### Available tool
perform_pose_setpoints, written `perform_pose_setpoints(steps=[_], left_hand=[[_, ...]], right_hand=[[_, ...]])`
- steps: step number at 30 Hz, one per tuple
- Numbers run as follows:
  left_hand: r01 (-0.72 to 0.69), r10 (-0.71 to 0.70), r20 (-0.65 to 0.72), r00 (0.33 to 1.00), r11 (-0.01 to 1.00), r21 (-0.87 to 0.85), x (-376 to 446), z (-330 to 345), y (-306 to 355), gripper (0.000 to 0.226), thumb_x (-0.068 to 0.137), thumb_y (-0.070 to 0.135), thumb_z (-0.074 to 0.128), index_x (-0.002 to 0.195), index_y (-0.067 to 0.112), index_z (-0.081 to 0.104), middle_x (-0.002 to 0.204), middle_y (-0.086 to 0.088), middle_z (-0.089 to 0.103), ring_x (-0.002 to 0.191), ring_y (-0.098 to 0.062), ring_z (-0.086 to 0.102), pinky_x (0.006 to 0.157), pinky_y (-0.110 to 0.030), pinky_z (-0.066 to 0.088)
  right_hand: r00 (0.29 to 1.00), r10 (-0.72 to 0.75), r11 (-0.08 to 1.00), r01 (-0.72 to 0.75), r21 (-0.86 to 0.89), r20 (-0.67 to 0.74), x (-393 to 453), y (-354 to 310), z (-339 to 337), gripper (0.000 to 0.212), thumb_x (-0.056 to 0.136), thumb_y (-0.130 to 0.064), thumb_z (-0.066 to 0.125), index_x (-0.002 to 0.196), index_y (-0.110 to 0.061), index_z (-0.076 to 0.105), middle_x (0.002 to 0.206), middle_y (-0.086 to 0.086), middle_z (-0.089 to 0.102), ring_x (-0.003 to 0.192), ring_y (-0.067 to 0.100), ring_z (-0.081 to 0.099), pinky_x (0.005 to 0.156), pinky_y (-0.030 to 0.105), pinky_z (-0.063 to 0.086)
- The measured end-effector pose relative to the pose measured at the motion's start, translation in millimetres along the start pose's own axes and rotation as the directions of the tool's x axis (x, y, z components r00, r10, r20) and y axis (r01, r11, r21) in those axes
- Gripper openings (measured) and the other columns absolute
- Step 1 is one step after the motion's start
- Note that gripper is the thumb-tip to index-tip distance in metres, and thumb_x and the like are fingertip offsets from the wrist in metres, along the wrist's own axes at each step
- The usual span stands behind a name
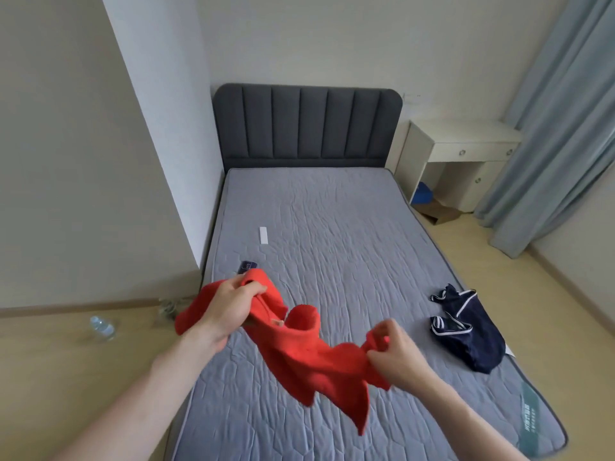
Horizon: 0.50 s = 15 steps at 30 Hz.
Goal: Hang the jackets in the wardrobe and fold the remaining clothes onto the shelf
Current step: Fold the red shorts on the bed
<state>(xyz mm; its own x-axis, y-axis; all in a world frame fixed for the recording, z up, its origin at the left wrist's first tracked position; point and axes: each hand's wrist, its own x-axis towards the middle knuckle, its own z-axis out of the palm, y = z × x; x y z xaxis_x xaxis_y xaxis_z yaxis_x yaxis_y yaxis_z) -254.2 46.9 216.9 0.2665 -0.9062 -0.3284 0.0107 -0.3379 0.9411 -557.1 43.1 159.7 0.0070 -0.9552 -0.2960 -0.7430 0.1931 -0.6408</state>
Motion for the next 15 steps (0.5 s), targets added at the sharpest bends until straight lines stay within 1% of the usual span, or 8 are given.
perform_pose_setpoints(steps=[2, 3, 4, 6, 9, 12, 14, 15], left_hand=[[-0.002, 0.004, 0.104, 0.995, 1.0, -0.023, -7.8, 15.4, 10.7, 0.023, 0.09, 0.015, 0.062, 0.097, -0.006, 0.07, 0.09, -0.028, 0.074, 0.077, -0.044, 0.074, 0.061, -0.049, 0.062], [-0.007, 0.011, 0.141, 0.99, 0.999, -0.031, -10.8, 22.3, 15.9, 0.026, 0.091, 0.015, 0.061, 0.096, -0.009, 0.069, 0.088, -0.029, 0.074, 0.072, -0.042, 0.073, 0.053, -0.041, 0.059], [-0.017, 0.022, 0.165, 0.986, 0.999, -0.028, -13.9, 28.4, 20.1, 0.025, 0.091, 0.015, 0.06, 0.095, -0.009, 0.068, 0.085, -0.028, 0.074, 0.069, -0.039, 0.074, 0.05, -0.034, 0.056], [-0.043, 0.046, 0.193, 0.98, 0.999, -0.02, -20.7, 38.0, 25.5, 0.02, 0.091, 0.012, 0.062, 0.095, -0.006, 0.069, 0.083, -0.023, 0.075, 0.071, -0.036, 0.075, 0.055, -0.034, 0.059], [-0.046, 0.056, 0.209, 0.976, 0.998, -0.05, -23.3, 39.9, 24.4, 0.029, 0.094, 0.014, 0.065, 0.1, -0.014, 0.059, 0.088, -0.03, 0.071, 0.084, -0.039, 0.075, 0.074, -0.044, 0.062], [0.031, 0.006, 0.224, 0.975, 0.987, -0.16, -24.0, 33.1, 18.8, 0.03, 0.098, 0.024, 0.064, 0.11, -0.004, 0.065, 0.104, -0.03, 0.072, 0.098, -0.039, 0.074, 0.087, -0.046, 0.06], [0.066, -0.021, 0.242, 0.97, 0.982, -0.179, -23.6, 25.0, 14.8, 0.03, 0.097, 0.029, 0.064, 0.113, 0.004, 0.069, 0.106, -0.02, 0.076, 0.1, -0.033, 0.074, 0.091, -0.045, 0.058], [0.066, -0.021, 0.245, 0.969, 0.982, -0.177, -23.0, 20.0, 12.8, 0.028, 0.096, 0.029, 0.065, 0.111, 0.007, 0.071, 0.105, -0.017, 0.077, 0.098, -0.03, 0.075, 0.09, -0.043, 0.059]], right_hand=[[0.988, -0.147, 0.986, 0.142, 0.088, 0.049, -9.9, -11.6, 16.1, 0.072, 0.071, -0.019, 0.068, 0.138, -0.029, 0.043, 0.133, -0.012, 0.048, 0.119, 0.004, 0.05, 0.096, 0.024, 0.045], [0.97, -0.228, 0.966, 0.215, 0.142, 0.083, -13.9, -21.3, 22.5, 0.084, 0.069, -0.026, 0.069, 0.145, -0.035, 0.035, 0.138, -0.018, 0.043, 0.124, -0.003, 0.045, 0.1, 0.02, 0.042], [0.944, -0.308, 0.94, 0.284, 0.189, 0.113, -16.1, -31.0, 28.0, 0.089, 0.069, -0.032, 0.071, 0.148, -0.041, 0.031, 0.139, -0.024, 0.043, 0.125, -0.008, 0.044, 0.1, 0.013, 0.039], [0.894, -0.41, 0.897, 0.36, 0.256, 0.181, -14.7, -47.5, 34.8, 0.09, 0.068, -0.033, 0.075, 0.147, -0.047, 0.033, 0.134, -0.028, 0.053, 0.118, -0.009, 0.053, 0.091, 0.001, 0.037], [0.87, -0.405, 0.909, 0.348, 0.23, 0.282, -9.8, -58.9, 37.5, 0.068, 0.073, -0.032, 0.08, 0.129, -0.052, 0.049, 0.12, -0.022, 0.064, 0.111, -0.012, 0.057, 0.087, 0.004, 0.04], [0.866, -0.338, 0.939, 0.281, 0.2, 0.369, -8.6, -51.3, 45.4, 0.031, 0.083, -0.031, 0.075, 0.112, -0.026, 0.067, 0.103, -0.003, 0.075, 0.098, 0.009, 0.071, 0.091, 0.029, 0.055], [0.86, -0.338, 0.937, 0.271, 0.219, 0.383, -10.0, -46.4, 52.0, 0.012, 0.086, -0.015, 0.065, 0.096, -0.011, 0.071, 0.091, 0.005, 0.077, 0.082, 0.021, 0.076, 0.083, 0.035, 0.061], [0.875, -0.329, 0.939, 0.264, 0.219, 0.355, -10.5, -46.1, 52.3, 0.012, 0.086, -0.008, 0.059, 0.09, -0.01, 0.071, 0.085, 0.005, 0.078, 0.076, 0.023, 0.075, 0.078, 0.037, 0.062]])
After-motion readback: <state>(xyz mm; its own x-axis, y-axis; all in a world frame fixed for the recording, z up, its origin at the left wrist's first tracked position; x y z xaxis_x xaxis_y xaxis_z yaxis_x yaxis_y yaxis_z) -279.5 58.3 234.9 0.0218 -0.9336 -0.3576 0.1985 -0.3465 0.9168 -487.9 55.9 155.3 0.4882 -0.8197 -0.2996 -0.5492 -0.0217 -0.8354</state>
